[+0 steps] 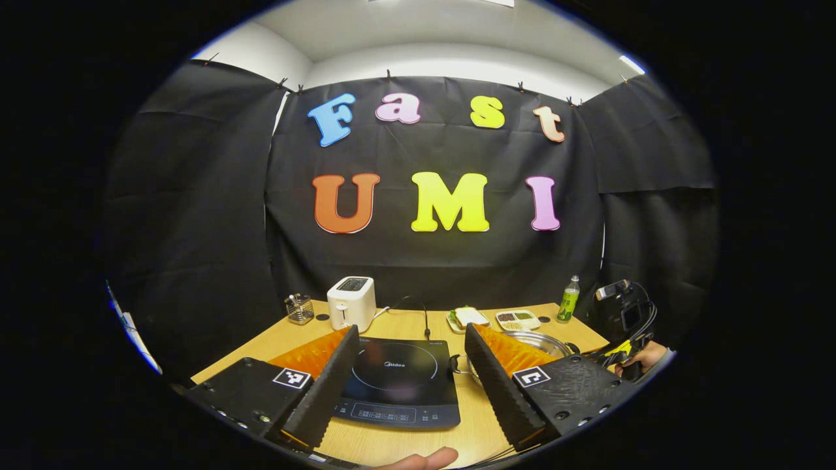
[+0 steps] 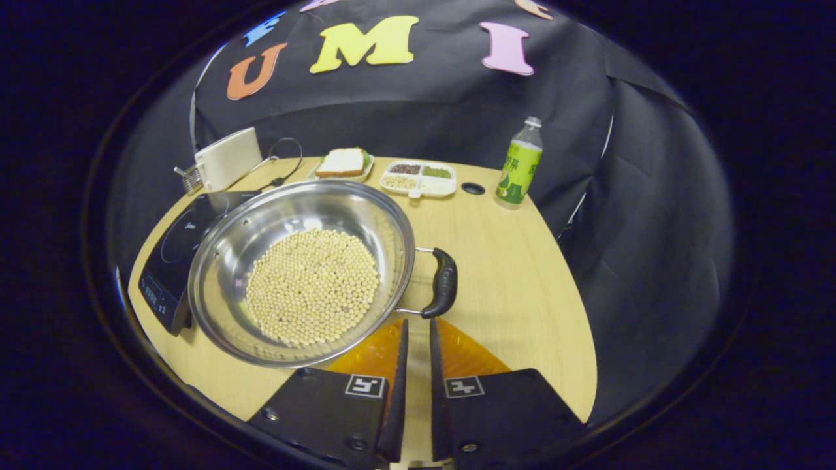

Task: First push the handle of the pot to place it horizontally, then grasp the pot with both hands and set it on the induction cooktop.

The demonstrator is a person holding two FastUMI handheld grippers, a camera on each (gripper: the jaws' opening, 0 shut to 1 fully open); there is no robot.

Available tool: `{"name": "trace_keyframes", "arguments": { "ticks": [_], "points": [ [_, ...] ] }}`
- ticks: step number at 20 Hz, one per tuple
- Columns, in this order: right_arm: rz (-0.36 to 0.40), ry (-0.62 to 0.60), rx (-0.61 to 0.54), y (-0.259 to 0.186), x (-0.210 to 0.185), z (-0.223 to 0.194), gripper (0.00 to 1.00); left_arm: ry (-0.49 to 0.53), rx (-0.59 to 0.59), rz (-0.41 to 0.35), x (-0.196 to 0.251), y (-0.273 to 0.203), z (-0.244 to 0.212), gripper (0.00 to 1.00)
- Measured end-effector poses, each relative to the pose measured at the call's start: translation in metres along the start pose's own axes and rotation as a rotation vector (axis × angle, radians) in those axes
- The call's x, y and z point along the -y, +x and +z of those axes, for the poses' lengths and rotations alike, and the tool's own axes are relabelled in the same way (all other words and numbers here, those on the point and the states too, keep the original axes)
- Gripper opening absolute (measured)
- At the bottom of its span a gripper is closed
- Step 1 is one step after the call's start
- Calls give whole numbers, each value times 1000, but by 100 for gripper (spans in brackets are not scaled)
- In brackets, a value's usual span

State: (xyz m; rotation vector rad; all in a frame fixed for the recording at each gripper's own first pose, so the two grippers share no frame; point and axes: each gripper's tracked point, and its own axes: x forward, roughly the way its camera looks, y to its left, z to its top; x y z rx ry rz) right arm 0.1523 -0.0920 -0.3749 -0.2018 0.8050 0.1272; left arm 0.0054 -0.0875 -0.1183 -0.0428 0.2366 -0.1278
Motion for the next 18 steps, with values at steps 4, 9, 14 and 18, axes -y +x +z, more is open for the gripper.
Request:
{"name": "trace_keyframes", "arguments": {
  "ticks": [4,9,14,18],
  "points": [
    [-22,38,68,-29,5,4,71,-2,-39,-35,18,8,-15,96],
    [-4,102,131,-67,1,13,78,-60,-84,-136,51,17,-29,96],
    [0,114,212,-99,1,27,80,-49,-128,-134,60,44,-48,96],
    [-7,117,234,-105,1,32,100,-41,-190,-138,71,74,-71,96]
  ]
}}
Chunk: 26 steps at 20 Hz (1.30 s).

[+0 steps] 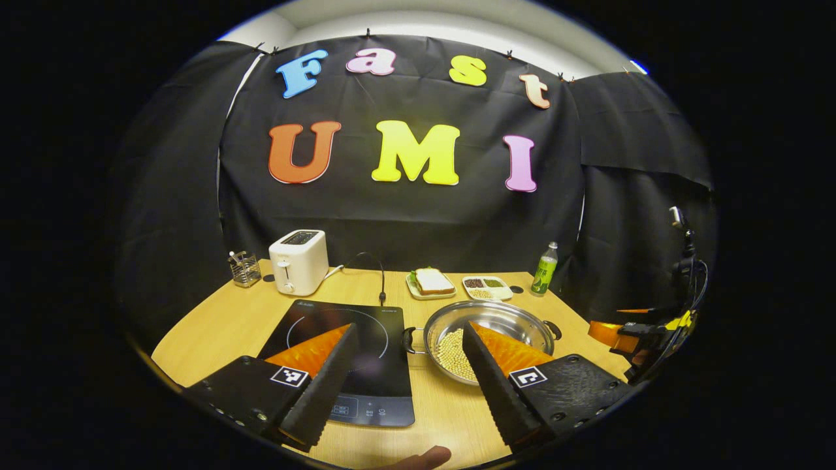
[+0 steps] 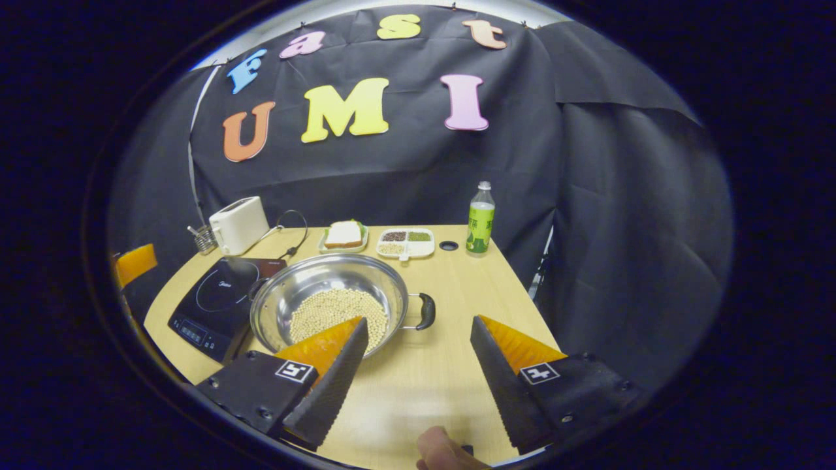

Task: First push the handle of the pot to place it horizontally, then grasp the pot with both hands and set it on the induction cooktop.

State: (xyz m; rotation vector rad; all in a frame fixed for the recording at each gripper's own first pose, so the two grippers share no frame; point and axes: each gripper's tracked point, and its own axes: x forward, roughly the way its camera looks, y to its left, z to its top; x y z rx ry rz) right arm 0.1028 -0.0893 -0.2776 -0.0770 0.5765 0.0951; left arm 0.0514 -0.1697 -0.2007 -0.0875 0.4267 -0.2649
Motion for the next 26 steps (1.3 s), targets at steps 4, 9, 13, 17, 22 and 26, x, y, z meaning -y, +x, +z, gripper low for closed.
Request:
{"name": "trace_keyframes", "arguments": {
  "ticks": [4,9,13,17,22,26],
  "points": [
    [10,21,-23,16,-3,-2,100,-2,-66,-11,5,36,-18,96],
    [38,69,-59,46,-12,-7,100,6,-156,-24,9,79,-43,96],
    [49,95,-92,74,-15,-15,100,5,-242,-48,16,106,-69,96],
    [26,115,-98,96,-9,-19,97,3,-292,-45,15,133,-87,96],
    [26,125,-120,121,-8,-29,96,8,-315,-32,8,158,-101,96],
    [48,125,-145,139,-12,-37,95,3,-321,-46,11,174,-108,95]
  ]
}}
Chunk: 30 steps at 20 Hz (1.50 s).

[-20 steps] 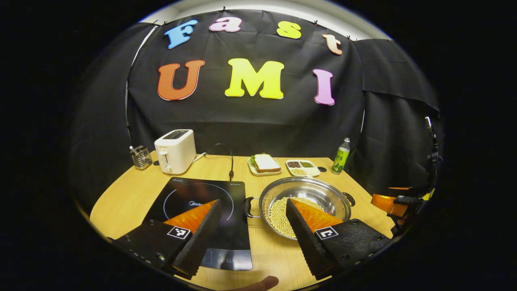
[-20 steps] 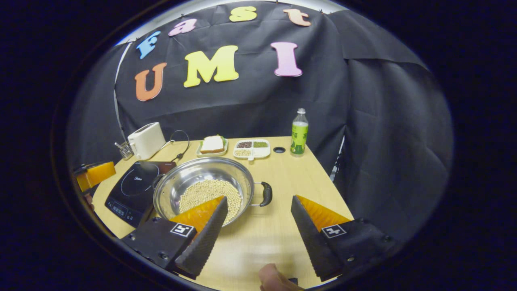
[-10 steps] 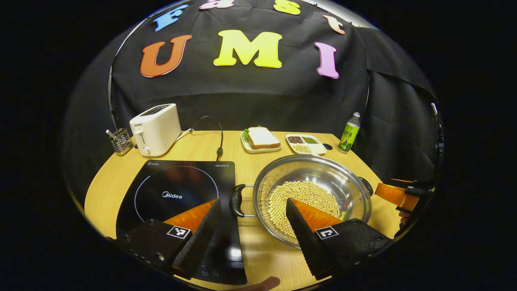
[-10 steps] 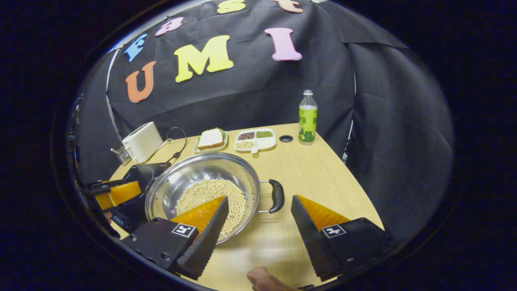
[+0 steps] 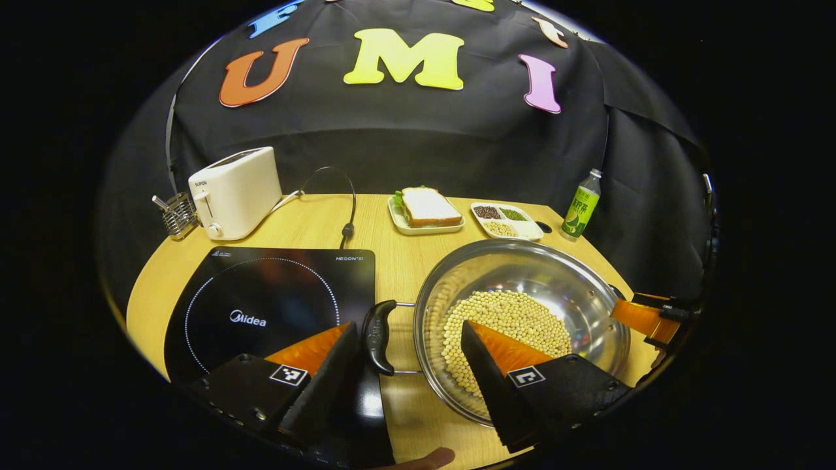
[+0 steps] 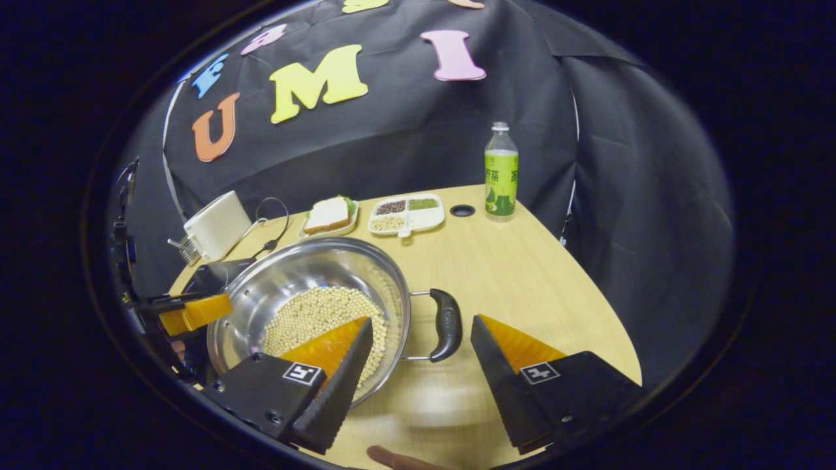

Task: First push the handle of the pot to place it horizontally, then grasp the pot with both hands and set it on the induction cooktop.

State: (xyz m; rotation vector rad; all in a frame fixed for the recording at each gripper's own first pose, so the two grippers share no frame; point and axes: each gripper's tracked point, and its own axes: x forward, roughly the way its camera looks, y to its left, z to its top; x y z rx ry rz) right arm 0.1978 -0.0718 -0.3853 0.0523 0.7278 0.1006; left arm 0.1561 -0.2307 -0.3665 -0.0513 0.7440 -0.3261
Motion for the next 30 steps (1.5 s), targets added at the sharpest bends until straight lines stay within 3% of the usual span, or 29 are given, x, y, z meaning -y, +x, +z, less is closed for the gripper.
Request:
{"name": "trace_keyframes", "arguments": {
  "ticks": [4,5,6,8,10,11,13,18,19,20,30],
  "points": [
    [3,-12,-4,10,-2,0,89,39,-22,41,-7,11,-6,95],
    [6,-14,-13,11,-3,-2,93,45,-17,47,-9,15,-4,84],
    [1,-14,-21,13,-2,-5,86,45,-14,54,-10,16,-5,90],
    [-6,-12,-30,15,0,-6,85,48,-7,70,-12,19,-4,88],
    [-21,-17,-28,17,4,-5,84,45,-5,88,-17,22,-4,78],
    [-27,-16,-28,18,5,-5,80,38,-1,86,-16,22,-5,71],
    [-35,-15,-25,19,7,-5,72,38,4,89,-15,20,-4,66],
    [-54,-13,-11,24,8,-4,68,32,18,91,-16,17,-4,62],
    [-59,-20,-9,25,9,-4,69,26,26,96,-16,19,-5,70],
    [-67,-24,-7,26,9,-4,66,30,34,100,-16,20,-6,60],
    [-90,-12,-10,8,8,-9,61,15,34,103,-13,1,-11,58]
  ]
}}
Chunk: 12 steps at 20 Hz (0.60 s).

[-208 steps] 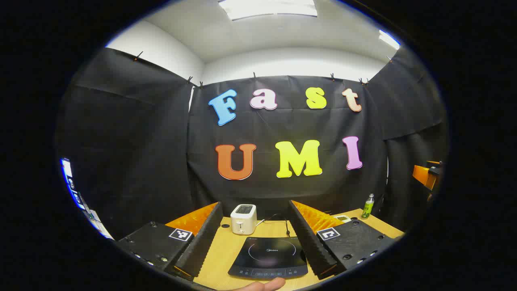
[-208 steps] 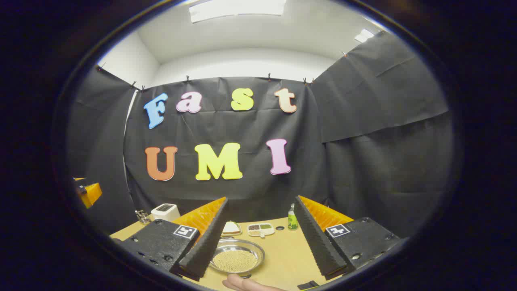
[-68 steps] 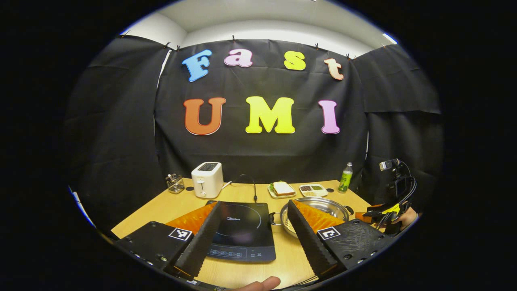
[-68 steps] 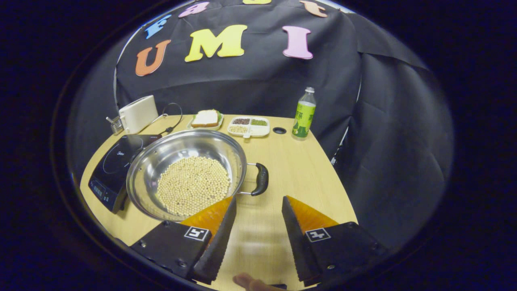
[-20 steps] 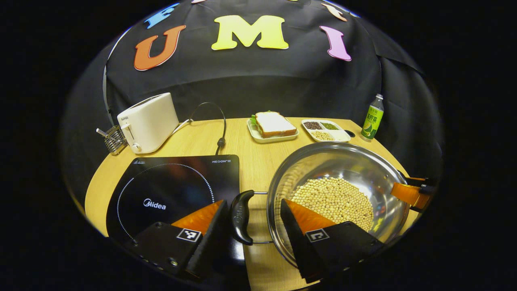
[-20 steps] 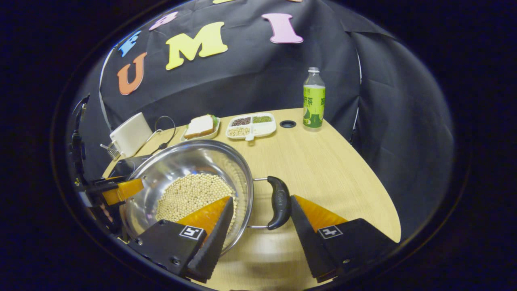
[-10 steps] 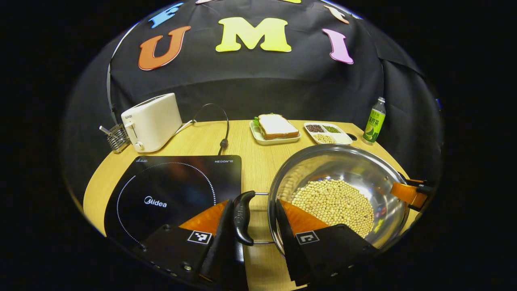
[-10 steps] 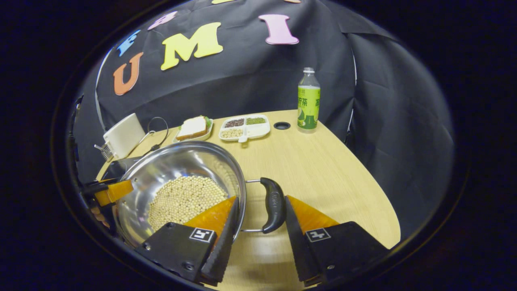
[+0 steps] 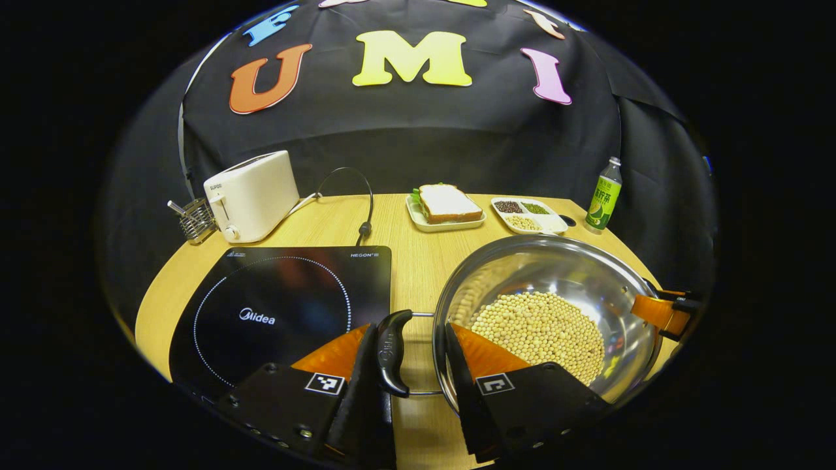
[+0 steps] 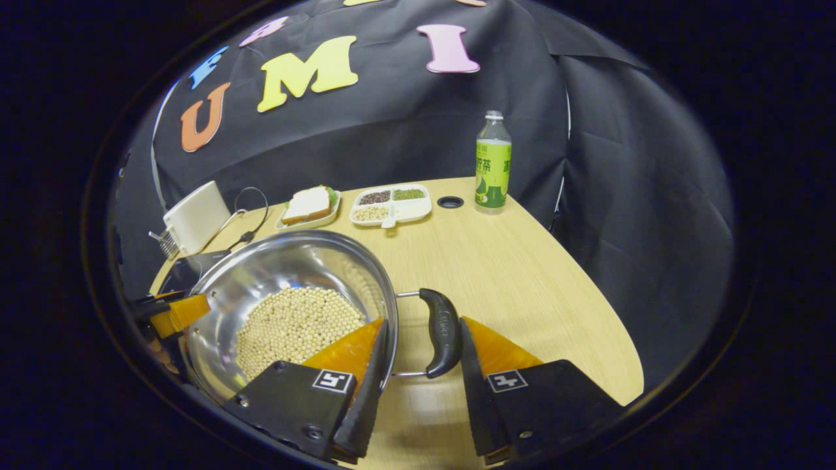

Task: First push the handle of the pot to place it horizontally, then grasp the pot with both hands and set it on the induction cooktop.

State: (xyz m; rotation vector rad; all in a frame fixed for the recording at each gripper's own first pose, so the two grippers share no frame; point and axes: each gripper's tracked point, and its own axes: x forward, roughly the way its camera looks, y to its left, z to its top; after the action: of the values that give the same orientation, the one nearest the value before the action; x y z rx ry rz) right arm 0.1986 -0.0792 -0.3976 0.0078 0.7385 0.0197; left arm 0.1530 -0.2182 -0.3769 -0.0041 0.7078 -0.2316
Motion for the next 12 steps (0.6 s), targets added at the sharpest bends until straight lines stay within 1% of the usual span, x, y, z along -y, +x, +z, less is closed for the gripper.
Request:
{"name": "trace_keyframes", "arguments": {
  "ticks": [5,7,12],
  "points": [
    [-5,-17,45,-33,-3,15,60,-16,41,-3,-3,-29,16,58],
    [-4,-22,52,-47,-7,20,61,-17,57,-4,-7,-43,23,58],
    [25,-15,61,-81,-34,25,60,-22,105,14,-33,-81,35,58]
  ]
}}
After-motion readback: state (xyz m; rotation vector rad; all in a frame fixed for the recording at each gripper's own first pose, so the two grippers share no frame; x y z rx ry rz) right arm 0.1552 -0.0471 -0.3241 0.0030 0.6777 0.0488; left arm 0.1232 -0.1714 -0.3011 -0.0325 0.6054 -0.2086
